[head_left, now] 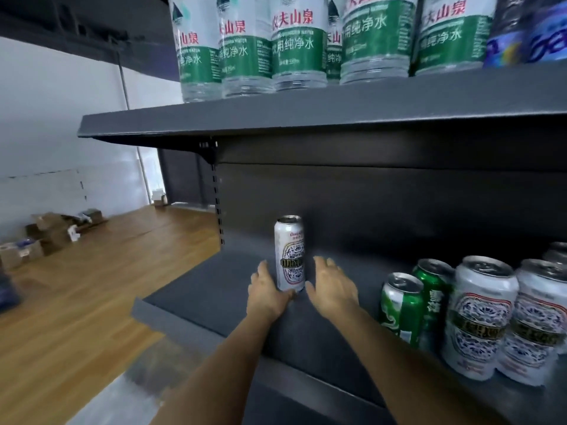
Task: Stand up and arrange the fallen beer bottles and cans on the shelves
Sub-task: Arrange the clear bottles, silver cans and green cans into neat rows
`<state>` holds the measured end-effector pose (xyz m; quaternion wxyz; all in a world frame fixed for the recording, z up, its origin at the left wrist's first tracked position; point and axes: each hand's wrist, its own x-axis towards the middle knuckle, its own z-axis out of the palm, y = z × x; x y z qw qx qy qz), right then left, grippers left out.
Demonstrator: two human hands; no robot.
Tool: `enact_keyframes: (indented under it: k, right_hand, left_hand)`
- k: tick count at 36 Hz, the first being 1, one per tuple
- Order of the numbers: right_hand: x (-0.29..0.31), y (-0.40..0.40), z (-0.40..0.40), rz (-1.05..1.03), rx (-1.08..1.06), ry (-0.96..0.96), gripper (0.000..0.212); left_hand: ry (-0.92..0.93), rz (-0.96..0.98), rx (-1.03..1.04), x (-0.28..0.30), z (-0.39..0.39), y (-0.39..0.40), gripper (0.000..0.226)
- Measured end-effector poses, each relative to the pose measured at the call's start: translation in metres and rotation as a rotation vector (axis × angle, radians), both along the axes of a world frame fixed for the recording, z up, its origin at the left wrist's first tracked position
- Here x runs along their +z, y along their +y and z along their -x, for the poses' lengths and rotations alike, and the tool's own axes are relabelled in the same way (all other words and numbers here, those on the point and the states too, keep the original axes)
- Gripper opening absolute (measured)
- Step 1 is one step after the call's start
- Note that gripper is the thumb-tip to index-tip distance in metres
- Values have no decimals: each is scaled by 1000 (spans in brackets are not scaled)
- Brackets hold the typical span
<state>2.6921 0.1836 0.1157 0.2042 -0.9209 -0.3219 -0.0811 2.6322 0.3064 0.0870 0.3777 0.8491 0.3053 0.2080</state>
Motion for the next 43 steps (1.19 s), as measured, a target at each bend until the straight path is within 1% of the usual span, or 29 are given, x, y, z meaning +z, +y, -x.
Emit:
enact_keyframes:
  k: [4,6,7,8,9,11,12,14,20,24,29,33,37,40,43]
  right_hand:
    - [-3,16,-6,-16,-91,21,53]
    - [-7,20,-5,-21,-128,32,51]
    - [-10,21,-5,-18,-139,36,50]
    - [-13,22,-4,-13,-149,39,50]
    - [-15,23,-3,-8,-156,43,50]
    - [-20,23,-1,-10,-166,55,50]
    - [-22,22,1,-11,-172,58,49]
    - [-23,19,5,-6,-186,50,47]
    - [-24,-1,25,-25,-216,-1,43]
    - [-22,-20,47,-70,-215,-53,40]
    - [-20,-59,83,-112,-222,-164,37]
    - [-19,-106,99,-57,-312,-222,33]
    - [-14,-154,103,-44,-459,-212,32]
    - [-9,-181,102,-17,-549,-198,38]
    - [-4,-196,99,-63,-618,-153,46]
  left_hand:
    - [-99,137,-45,-4,-27,15,118]
    - [-184,240,-50,-17,-51,29,129]
    - [-217,284,-44,-23,-62,34,130]
    - [-230,304,-51,-22,-65,32,125]
    - [-236,297,-59,-16,-62,28,114]
    - [-247,265,-59,-8,-57,22,78]
    - [-258,241,-46,-7,-57,22,65]
    - [-261,194,-17,-9,-56,23,54]
    - [-273,114,27,-10,-31,12,53]
    - [-294,96,49,-8,-4,-4,55]
    - [-284,66,74,1,34,-37,61]
    - [-270,50,53,8,60,-72,63]
    - [-268,13,-27,5,75,-109,60]
    - [-268,-22,-90,2,79,-132,59]
    - [-252,-46,-152,3,74,-152,59]
